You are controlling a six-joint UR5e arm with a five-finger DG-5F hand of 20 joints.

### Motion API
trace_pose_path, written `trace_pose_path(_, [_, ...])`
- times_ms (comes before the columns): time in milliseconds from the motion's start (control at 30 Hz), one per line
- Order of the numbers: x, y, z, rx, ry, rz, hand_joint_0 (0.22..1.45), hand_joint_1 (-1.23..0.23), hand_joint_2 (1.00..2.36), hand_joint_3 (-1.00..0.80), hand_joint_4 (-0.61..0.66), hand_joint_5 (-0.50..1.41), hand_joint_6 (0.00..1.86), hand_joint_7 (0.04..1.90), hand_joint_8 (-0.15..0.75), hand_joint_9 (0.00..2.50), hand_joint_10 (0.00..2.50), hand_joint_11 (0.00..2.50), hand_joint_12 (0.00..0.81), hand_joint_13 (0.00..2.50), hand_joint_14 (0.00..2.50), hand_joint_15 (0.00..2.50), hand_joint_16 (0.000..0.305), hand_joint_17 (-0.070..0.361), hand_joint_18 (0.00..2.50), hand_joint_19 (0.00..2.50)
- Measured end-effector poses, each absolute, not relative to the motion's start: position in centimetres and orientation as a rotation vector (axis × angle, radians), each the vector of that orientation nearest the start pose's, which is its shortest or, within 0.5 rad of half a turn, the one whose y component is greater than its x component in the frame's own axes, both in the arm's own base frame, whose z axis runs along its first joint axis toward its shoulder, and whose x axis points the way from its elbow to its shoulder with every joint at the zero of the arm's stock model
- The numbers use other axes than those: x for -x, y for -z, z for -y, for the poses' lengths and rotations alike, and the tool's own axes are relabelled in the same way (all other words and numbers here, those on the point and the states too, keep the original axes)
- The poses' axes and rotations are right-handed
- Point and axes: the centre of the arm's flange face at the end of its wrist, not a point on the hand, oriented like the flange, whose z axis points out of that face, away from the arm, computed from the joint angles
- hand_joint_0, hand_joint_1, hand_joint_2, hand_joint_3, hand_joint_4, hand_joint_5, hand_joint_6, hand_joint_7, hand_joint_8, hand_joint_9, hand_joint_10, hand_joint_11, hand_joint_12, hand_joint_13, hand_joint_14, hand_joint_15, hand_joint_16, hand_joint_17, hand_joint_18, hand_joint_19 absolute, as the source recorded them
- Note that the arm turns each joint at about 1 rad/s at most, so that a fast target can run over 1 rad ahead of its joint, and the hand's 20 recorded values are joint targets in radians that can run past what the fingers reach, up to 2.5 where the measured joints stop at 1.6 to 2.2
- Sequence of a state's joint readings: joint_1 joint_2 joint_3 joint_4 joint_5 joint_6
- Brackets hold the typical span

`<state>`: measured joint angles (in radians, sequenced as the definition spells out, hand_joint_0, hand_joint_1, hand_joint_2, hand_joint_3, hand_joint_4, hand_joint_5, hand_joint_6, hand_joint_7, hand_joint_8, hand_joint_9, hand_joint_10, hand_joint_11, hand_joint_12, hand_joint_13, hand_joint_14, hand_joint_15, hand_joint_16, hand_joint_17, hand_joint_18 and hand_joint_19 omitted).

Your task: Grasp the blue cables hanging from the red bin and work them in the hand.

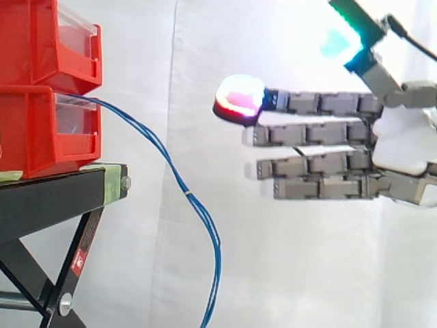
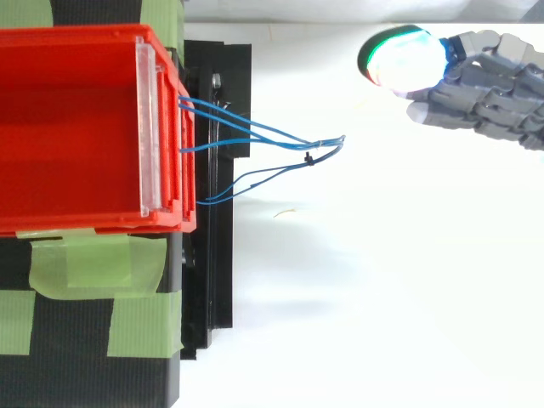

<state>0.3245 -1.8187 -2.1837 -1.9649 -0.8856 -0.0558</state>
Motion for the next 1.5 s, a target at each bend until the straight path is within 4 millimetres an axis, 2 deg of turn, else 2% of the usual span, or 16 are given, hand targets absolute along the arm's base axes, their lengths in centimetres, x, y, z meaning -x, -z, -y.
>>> trace_pose_path(133, [-51.1, -21.2, 1.4, -1.255, -1.123, -0.622, 0.80, -0.56, 1.00, -0.92, 0.21, -0.20, 0.01, 0.69, 0.196, 0.19, 0.00, 0.13, 0.361, 0.00, 0.01, 0.23, 0.068, 0.153, 0.00, 0.21])
trace_pose_path(200, [-51.1, -21.2, 0.8, -1.276, -1.110, -0.595, 0.80, -0.56, 1.00, -0.92, 0.21, -0.20, 0.01, 0.69, 0.197, 0.19, 0.00, 0.13, 0.362, 0.00, 0.01, 0.24, 0.068, 0.153, 0.00, 0.22])
trace_pose_path(433, [-50.8, -20.9, 0.3, -1.330, -1.092, -0.536, 0.80, -0.56, 1.00, -0.92, 0.21, -0.19, 0.01, 0.69, 0.197, 0.19, 0.00, 0.13, 0.362, 0.00, 0.01, 0.23, 0.068, 0.153, 0.00, 0.21])
trace_pose_path(700, [-50.7, -20.7, -0.7, -1.329, -1.075, -0.564, 0.80, -0.56, 1.00, -0.92, 0.22, -0.18, 0.01, 0.69, 0.196, 0.20, 0.00, 0.13, 0.361, 0.00, 0.01, 0.24, 0.068, 0.153, 0.00, 0.22])
trace_pose_path(933, [-51.6, -17.7, -2.7, -1.348, -1.077, -0.555, 0.80, -0.56, 1.00, -0.92, 0.22, -0.18, 0.01, 0.70, 0.196, 0.20, 0.00, 0.13, 0.361, 0.00, 0.01, 0.24, 0.068, 0.153, 0.00, 0.22])
trace_pose_path(1200, [-53.1, -17.9, -4.5, -1.350, -1.075, -0.528, 0.80, -0.56, 1.00, -0.92, 0.22, -0.17, 0.01, 0.70, 0.197, 0.20, 0.00, 0.14, 0.361, 0.00, 0.01, 0.24, 0.068, 0.153, 0.00, 0.21])
trace_pose_path(1500, [-53.8, -15.7, -6.8, -1.367, -1.078, -0.523, 0.80, -0.56, 1.00, -0.92, 0.22, -0.17, 0.01, 0.70, 0.196, 0.20, 0.00, 0.13, 0.362, 0.00, 0.01, 0.24, 0.068, 0.153, 0.00, 0.22])
